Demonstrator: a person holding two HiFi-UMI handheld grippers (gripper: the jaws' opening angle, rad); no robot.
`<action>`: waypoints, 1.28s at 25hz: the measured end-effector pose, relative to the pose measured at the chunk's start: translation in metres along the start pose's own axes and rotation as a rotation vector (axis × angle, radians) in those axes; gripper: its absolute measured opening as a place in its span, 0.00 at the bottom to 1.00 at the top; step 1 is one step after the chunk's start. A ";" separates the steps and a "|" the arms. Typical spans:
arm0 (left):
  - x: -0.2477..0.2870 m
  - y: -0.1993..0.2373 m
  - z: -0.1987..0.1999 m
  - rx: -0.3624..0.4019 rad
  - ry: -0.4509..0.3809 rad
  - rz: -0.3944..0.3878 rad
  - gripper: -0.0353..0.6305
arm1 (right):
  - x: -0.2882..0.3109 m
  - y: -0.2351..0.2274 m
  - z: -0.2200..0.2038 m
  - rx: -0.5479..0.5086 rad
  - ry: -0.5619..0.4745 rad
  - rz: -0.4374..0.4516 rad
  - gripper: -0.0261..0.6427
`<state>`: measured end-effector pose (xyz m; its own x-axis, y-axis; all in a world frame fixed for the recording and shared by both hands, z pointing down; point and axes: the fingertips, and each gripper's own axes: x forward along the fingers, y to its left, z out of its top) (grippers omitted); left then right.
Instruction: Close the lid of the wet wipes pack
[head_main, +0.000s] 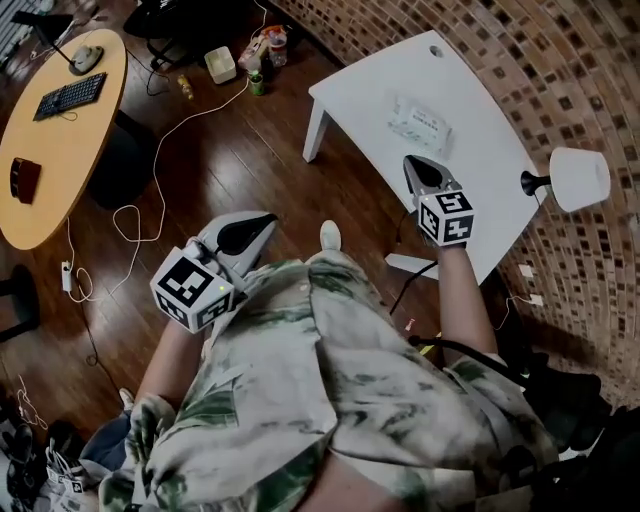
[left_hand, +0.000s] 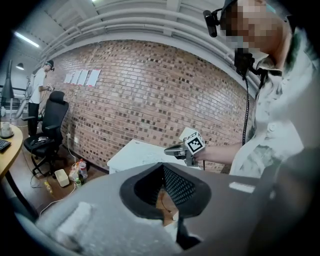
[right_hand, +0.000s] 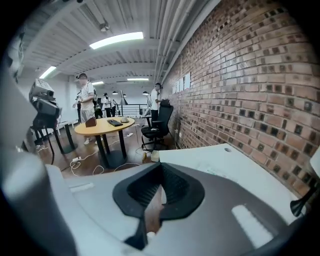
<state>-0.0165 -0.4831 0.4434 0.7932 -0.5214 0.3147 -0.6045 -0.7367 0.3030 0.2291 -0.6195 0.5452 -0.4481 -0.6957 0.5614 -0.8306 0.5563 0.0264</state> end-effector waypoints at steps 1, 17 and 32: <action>-0.006 -0.003 -0.004 0.003 0.004 -0.023 0.06 | -0.016 0.018 -0.001 0.022 -0.019 0.000 0.05; -0.014 -0.107 -0.057 0.031 0.068 -0.321 0.06 | -0.214 0.189 -0.034 0.128 -0.130 -0.006 0.05; -0.055 -0.311 -0.124 0.098 0.127 -0.278 0.06 | -0.395 0.267 -0.142 0.131 -0.247 0.077 0.05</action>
<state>0.1194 -0.1718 0.4433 0.9078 -0.2408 0.3435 -0.3509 -0.8847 0.3070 0.2314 -0.1318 0.4480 -0.5655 -0.7521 0.3385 -0.8193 0.5596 -0.1252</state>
